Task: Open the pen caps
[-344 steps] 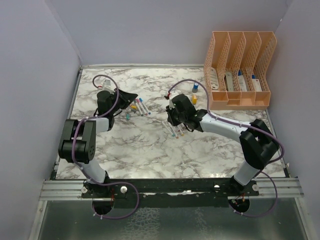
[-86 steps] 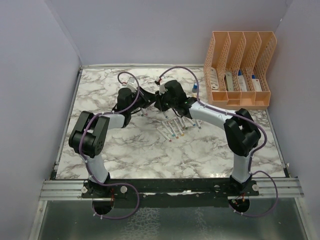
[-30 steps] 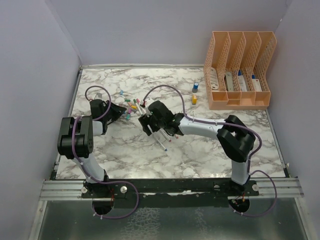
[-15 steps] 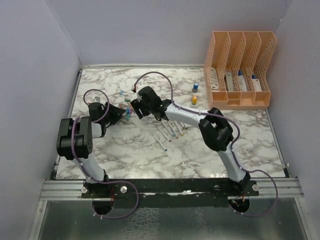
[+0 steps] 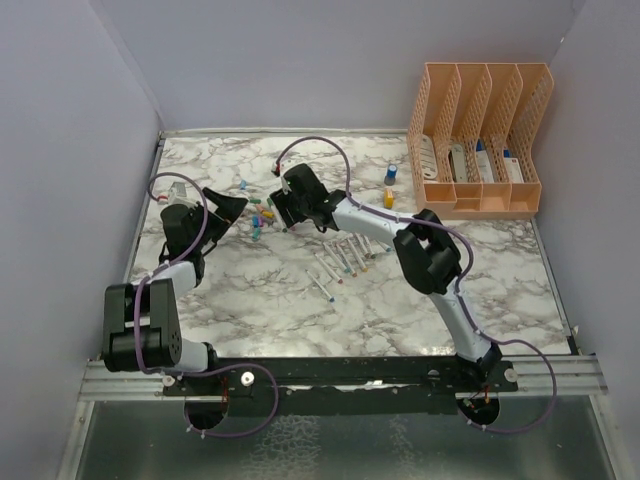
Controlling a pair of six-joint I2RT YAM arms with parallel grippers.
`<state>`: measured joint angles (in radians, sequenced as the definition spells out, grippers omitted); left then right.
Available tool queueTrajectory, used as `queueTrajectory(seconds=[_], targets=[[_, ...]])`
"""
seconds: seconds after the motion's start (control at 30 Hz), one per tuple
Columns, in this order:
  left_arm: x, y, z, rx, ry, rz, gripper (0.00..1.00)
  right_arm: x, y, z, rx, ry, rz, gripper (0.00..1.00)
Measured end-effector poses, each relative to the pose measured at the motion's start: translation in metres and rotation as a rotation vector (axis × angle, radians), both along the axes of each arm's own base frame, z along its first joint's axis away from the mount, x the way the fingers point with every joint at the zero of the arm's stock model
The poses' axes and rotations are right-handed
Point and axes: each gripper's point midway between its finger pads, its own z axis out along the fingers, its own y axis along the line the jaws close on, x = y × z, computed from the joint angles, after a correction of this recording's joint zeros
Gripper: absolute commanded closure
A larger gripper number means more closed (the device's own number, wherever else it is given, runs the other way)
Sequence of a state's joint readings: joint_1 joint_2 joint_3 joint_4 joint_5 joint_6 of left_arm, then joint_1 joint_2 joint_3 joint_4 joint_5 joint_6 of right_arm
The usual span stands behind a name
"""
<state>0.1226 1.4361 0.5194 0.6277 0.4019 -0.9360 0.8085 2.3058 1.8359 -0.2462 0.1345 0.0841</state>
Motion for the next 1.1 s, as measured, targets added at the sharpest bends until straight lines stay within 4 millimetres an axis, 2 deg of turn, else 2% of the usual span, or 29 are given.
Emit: queueTrajectory(seconds=[0.17, 0.3, 0.5, 0.83, 0.97, 1.1], targets=[[-0.005, 0.000, 0.020, 0.006, -0.056, 0.001, 0.01, 0.003, 0.002, -0.010, -0.019, 0.007, 0.007, 0.44], [-0.007, -0.001, 0.027, -0.002, -0.072, 0.003, 0.01, 0.003, 0.003, -0.018, -0.029, 0.015, 0.008, 0.47], [-0.007, -0.001, 0.027, -0.010, -0.069, 0.006, 0.01, 0.002, 0.002, -0.028, -0.048, 0.026, 0.012, 0.49], [-0.007, -0.001, 0.028, -0.016, -0.068, 0.007, 0.01, 0.009, 0.010, -0.030, -0.043, 0.024, 0.020, 0.56], [-0.007, -0.001, 0.028, -0.020, -0.066, 0.009, 0.01, 0.009, 0.012, -0.034, -0.040, 0.031, 0.026, 0.62], [-0.007, -0.002, 0.028, -0.025, -0.065, 0.010, 0.02, 0.008, 0.014, -0.035, -0.035, 0.036, 0.032, 0.82]])
